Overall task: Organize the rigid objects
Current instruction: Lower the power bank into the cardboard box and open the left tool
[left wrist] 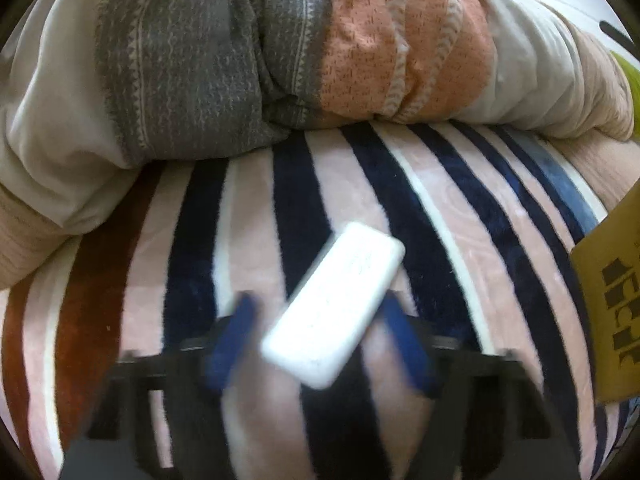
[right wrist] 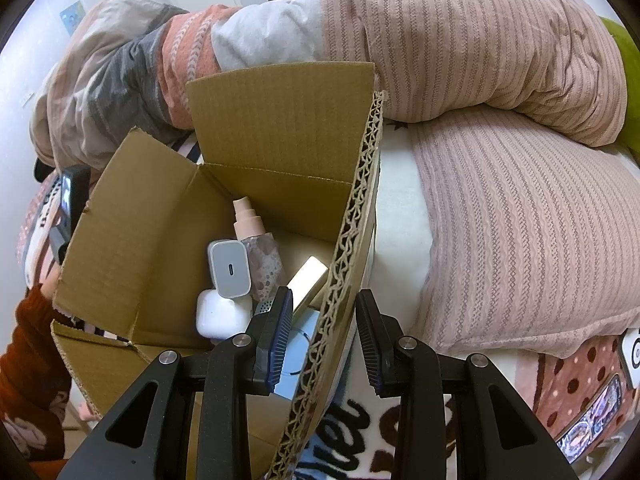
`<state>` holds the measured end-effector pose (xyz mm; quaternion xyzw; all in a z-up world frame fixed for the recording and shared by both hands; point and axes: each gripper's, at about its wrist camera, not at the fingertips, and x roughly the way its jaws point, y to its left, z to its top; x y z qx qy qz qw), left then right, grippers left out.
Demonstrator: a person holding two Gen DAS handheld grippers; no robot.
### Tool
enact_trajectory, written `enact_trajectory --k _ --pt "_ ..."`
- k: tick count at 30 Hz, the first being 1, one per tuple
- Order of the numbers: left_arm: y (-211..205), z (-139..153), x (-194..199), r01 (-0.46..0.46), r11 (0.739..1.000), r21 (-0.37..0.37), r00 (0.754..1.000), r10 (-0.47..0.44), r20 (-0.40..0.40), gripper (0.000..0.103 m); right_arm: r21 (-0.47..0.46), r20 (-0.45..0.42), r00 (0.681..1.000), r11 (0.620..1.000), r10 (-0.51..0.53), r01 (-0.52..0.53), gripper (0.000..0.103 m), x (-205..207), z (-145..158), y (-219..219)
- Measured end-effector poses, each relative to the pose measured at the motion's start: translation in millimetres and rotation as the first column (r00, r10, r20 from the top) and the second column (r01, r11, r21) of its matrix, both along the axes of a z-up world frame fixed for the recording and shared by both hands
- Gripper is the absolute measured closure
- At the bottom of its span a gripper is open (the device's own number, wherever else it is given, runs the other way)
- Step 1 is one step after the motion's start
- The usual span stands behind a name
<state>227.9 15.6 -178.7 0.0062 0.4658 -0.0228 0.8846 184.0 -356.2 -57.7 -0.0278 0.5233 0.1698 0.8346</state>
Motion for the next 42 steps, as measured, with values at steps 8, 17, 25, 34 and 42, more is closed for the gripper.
enact_trajectory --k 8,17,25,34,42 --pt "-21 42 -30 0.088 0.996 0.003 0.994 -0.088 0.062 0.071 0.003 0.001 1.000 1.000 0.003 -0.003 0.074 2 -1 0" --pt "-79 152 -73 0.239 0.971 -0.026 0.946 -0.226 0.234 0.071 0.012 0.003 1.000 1.000 0.000 -0.001 0.074 0 0 -2" --pt "-171 180 -78 0.419 0.899 -0.128 0.901 -0.395 0.177 0.071 0.016 0.004 1.000 1.000 -0.002 0.002 0.073 0 0 -4" --pt "-225 151 -60 0.466 0.866 -0.183 0.882 -0.471 0.020 0.071 0.018 0.006 1.000 1.000 -0.002 0.002 0.073 0 1 -5" --pt "-225 148 -69 0.474 0.864 -0.168 0.878 -0.478 0.023 0.055 0.026 0.011 1.000 1.000 -0.001 0.001 0.070 -2 2 -3"
